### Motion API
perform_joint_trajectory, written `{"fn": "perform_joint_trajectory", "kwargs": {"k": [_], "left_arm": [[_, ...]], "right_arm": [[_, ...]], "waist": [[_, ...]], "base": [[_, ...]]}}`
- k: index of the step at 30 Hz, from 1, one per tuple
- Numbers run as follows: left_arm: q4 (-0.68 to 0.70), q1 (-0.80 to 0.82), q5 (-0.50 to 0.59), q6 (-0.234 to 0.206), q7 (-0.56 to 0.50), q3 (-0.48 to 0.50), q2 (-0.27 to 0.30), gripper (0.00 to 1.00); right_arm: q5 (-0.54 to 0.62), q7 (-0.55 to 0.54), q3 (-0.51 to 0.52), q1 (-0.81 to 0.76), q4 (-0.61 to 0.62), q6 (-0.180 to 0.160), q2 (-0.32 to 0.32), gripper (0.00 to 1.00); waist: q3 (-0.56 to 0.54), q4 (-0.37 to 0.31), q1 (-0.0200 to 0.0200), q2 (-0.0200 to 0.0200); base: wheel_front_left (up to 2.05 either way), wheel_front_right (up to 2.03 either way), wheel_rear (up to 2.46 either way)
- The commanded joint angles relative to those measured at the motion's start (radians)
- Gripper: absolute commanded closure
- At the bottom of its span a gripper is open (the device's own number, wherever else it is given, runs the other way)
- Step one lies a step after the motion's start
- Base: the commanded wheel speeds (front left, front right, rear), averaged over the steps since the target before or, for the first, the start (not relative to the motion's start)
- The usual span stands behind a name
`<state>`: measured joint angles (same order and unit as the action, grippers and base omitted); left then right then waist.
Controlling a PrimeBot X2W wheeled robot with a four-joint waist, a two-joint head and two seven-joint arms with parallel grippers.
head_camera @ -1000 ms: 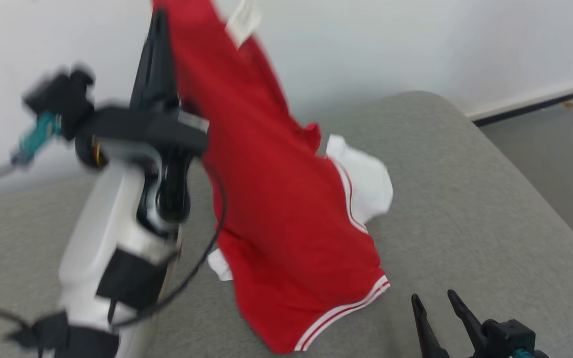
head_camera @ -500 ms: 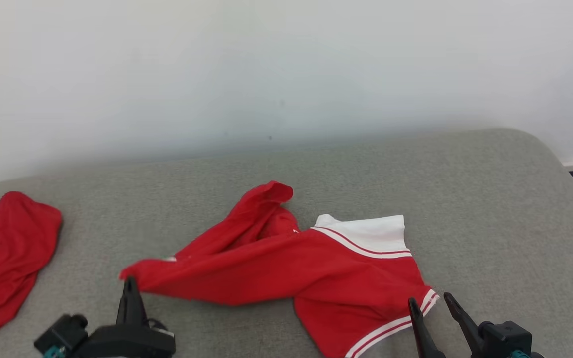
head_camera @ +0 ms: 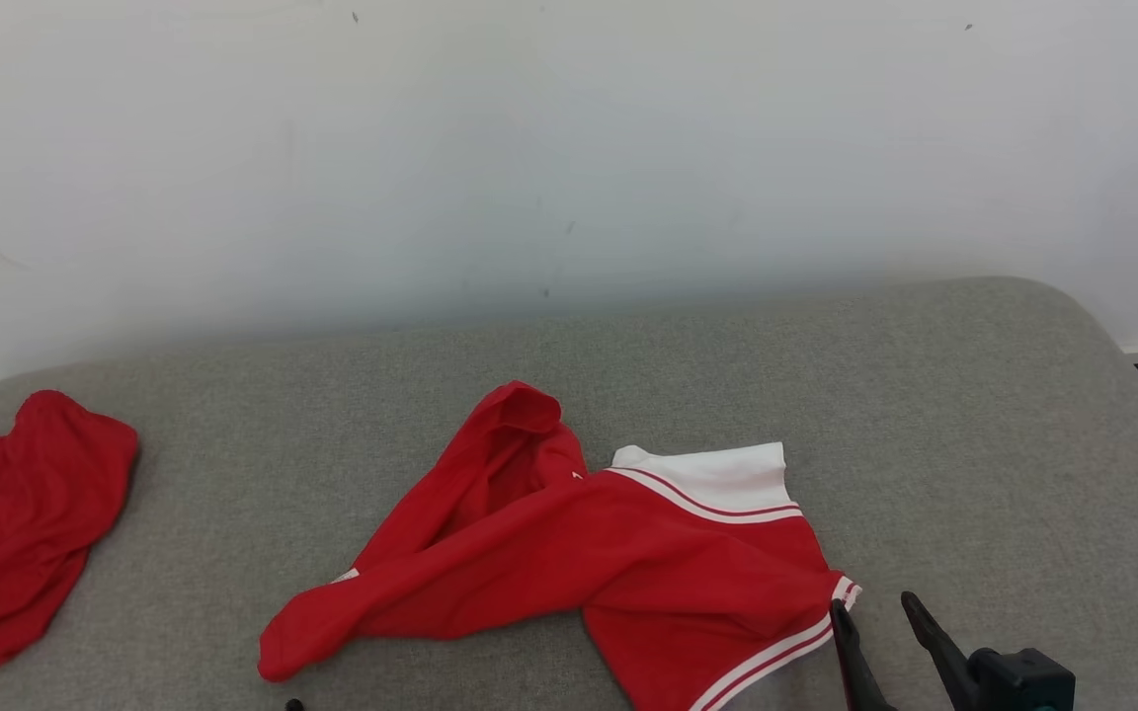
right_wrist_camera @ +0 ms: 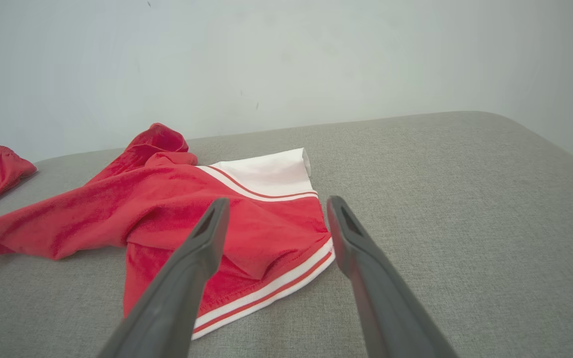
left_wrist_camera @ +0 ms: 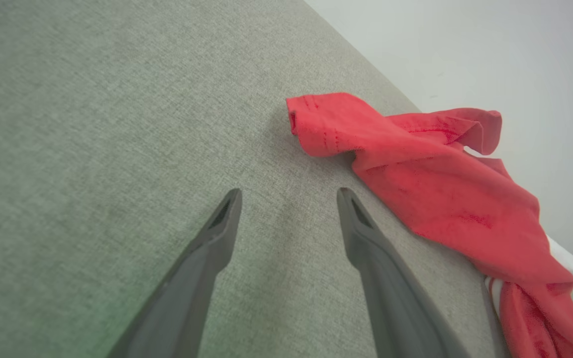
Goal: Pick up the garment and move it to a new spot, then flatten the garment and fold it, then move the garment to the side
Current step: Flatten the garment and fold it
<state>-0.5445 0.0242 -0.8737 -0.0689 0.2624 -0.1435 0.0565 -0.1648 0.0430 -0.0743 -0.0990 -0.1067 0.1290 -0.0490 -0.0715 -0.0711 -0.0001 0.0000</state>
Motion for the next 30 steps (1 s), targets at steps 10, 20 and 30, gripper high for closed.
{"fn": "perform_joint_trajectory", "kwargs": {"k": [10, 20, 30], "left_arm": [[0.155, 0.077, 0.219, 0.068, -0.037, -0.113, 0.111, 0.00], [-0.041, 0.339, 0.480, 0.073, -0.281, -0.386, 0.135, 0.00], [-0.239, 0.471, 0.534, 0.085, -0.325, -0.441, 0.126, 0.74]], "right_arm": [[0.013, -0.013, 0.015, -0.019, 0.021, 0.004, -0.001, 0.00], [0.012, -0.018, -0.022, -0.004, 0.015, 0.004, -0.001, 0.00], [0.022, -0.027, -0.021, -0.006, 0.029, 0.004, -0.001, 0.00]], "waist": [[-0.007, 0.020, 0.0001, 0.0000], [0.001, -0.051, 0.0001, 0.0000], [0.037, -0.130, 0.0001, 0.0000]], "base": [[0.00, 0.00, 0.00], [0.00, 0.00, 0.00], [0.00, 0.00, 0.00]]}}
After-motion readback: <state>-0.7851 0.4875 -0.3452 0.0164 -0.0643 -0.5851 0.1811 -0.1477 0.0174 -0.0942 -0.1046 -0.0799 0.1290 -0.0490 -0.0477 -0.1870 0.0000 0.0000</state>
